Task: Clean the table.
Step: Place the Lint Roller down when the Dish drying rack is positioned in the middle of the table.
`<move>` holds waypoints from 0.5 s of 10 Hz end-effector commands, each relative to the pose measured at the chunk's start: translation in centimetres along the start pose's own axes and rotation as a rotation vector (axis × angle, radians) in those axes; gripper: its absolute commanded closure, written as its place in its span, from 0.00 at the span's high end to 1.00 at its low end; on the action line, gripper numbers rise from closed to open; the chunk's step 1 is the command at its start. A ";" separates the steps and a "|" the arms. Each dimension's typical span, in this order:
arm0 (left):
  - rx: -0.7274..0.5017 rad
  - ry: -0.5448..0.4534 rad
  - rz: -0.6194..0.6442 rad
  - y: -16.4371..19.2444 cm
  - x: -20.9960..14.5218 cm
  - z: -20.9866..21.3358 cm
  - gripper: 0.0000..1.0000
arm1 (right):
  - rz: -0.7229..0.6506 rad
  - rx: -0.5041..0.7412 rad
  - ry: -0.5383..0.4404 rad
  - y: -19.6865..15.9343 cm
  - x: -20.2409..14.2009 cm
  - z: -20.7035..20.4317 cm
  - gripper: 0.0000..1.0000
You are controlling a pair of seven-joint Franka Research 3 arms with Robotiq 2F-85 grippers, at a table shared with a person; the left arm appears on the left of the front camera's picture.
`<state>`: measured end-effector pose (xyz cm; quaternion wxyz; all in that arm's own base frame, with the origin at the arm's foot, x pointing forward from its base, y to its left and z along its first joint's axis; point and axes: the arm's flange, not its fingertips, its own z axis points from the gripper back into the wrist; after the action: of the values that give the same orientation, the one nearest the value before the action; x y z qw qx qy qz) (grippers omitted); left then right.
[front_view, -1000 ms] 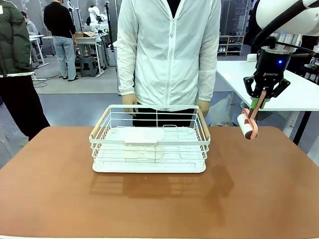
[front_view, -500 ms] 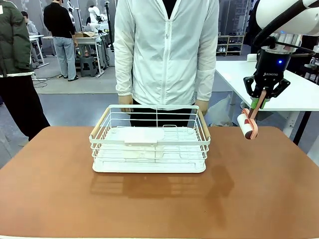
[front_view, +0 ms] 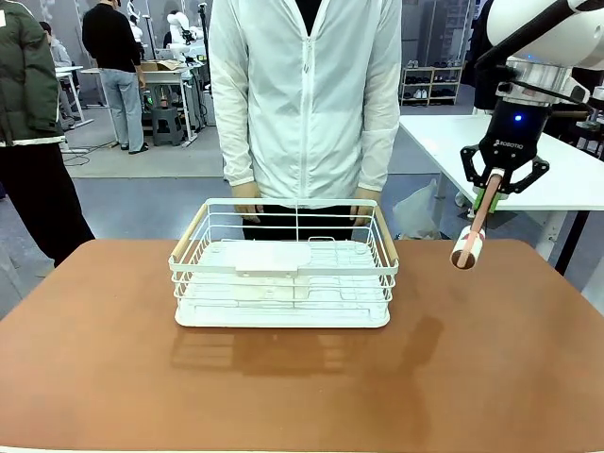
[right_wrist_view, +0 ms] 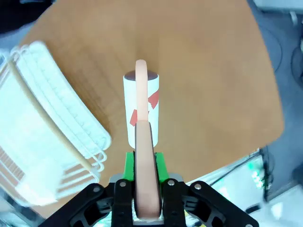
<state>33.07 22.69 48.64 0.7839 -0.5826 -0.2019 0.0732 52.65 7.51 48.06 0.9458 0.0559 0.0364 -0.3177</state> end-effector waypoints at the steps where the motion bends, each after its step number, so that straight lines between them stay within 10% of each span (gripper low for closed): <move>1: -0.016 -0.004 -0.007 -0.1 -0.1 0.2 1.00 | -0.367 0.093 0.016 1.3 0.7 0.0 0.21; 5: -0.016 -0.004 -0.007 -0.1 -0.1 0.2 1.00 | -0.613 0.267 -0.186 0.7 1.1 -2.8 0.21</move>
<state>33.07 22.69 48.64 0.7839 -0.5825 -0.2019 0.0732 55.35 6.36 46.73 0.8086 0.1453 -0.0229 -0.5696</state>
